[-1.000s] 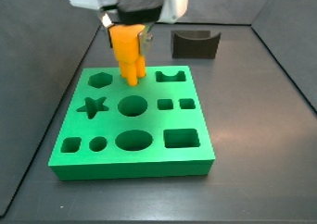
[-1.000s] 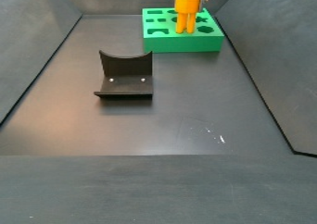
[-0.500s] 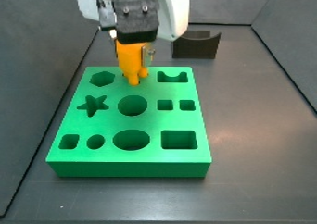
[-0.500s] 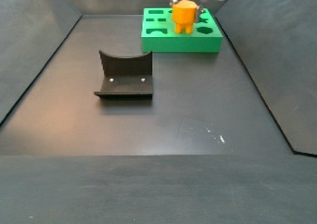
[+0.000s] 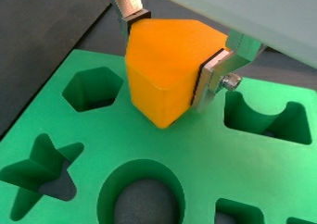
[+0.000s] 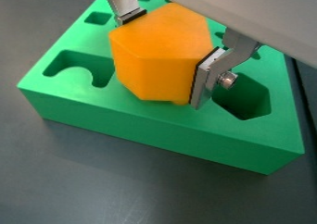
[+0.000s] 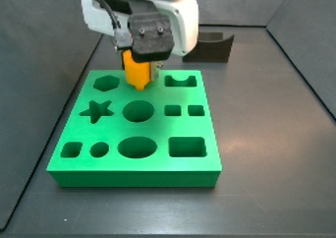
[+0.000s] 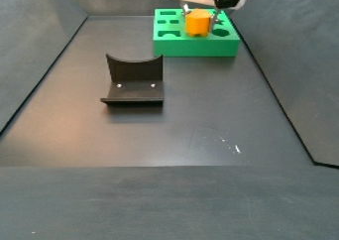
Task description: Insert the 3 prong object.
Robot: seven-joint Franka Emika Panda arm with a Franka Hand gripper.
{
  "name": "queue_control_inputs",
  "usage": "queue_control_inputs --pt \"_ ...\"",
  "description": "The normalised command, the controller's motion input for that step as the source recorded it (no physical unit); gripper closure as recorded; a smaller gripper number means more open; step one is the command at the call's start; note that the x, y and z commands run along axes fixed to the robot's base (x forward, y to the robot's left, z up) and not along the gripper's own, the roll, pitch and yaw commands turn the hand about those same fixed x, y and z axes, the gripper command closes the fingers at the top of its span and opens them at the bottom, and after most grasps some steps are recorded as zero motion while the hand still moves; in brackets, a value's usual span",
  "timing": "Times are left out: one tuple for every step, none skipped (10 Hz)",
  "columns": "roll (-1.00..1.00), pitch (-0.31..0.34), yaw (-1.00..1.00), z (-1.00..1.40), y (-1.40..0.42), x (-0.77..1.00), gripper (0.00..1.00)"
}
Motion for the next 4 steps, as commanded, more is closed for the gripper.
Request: queue_control_inputs --pt "0.07 0.000 0.00 -0.46 0.00 0.00 1.00" --pt "-0.01 -0.040 -0.03 -0.17 0.00 0.00 1.00" --pt "-0.01 0.000 0.00 0.00 0.00 0.00 1.00" --pt "0.00 0.000 0.00 0.00 0.00 0.00 1.00"
